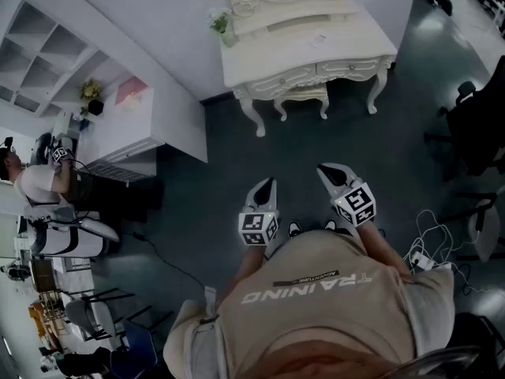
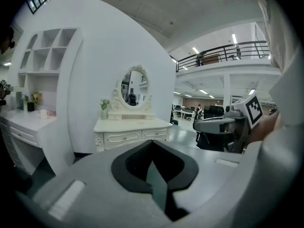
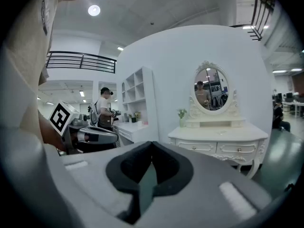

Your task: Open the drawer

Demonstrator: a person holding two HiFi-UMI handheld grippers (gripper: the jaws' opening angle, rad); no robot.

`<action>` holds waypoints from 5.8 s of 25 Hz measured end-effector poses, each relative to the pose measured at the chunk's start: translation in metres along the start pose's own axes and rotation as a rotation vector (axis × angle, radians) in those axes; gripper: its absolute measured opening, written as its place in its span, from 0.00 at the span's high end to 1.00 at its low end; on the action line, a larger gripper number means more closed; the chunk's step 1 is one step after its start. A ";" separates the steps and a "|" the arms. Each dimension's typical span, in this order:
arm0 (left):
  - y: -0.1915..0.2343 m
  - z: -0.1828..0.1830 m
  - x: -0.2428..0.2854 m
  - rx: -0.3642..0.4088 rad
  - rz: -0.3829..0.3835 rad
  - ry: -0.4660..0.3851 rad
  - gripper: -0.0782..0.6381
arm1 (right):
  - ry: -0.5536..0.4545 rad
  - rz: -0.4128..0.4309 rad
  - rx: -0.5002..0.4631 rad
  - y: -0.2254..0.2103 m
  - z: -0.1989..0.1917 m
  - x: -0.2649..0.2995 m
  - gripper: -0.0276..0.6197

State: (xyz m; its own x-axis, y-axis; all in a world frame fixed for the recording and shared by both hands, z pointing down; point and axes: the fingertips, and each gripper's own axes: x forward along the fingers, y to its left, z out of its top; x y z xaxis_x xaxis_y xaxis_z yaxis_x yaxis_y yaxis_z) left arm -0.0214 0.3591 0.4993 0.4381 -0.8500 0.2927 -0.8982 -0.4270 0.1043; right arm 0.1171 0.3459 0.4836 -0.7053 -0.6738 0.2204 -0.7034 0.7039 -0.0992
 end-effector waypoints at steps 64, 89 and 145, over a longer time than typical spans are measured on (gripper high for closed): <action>0.198 0.094 0.359 0.010 -0.069 0.063 0.88 | 0.094 -0.021 0.083 -0.297 0.033 0.311 0.95; 0.282 0.125 0.501 -0.016 -0.140 0.077 0.88 | 0.528 0.122 0.181 -0.355 -0.058 0.449 0.95; 0.361 0.090 0.517 -0.156 0.074 0.222 0.88 | 0.892 -0.101 0.376 -0.411 -0.223 0.584 0.74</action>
State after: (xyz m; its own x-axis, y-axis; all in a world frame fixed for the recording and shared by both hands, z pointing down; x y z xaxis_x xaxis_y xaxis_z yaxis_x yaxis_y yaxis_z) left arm -0.1157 -0.2626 0.6026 0.3676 -0.7812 0.5045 -0.9298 -0.2989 0.2146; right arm 0.0141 -0.2865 0.8692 -0.4230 -0.2002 0.8837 -0.8485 0.4296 -0.3088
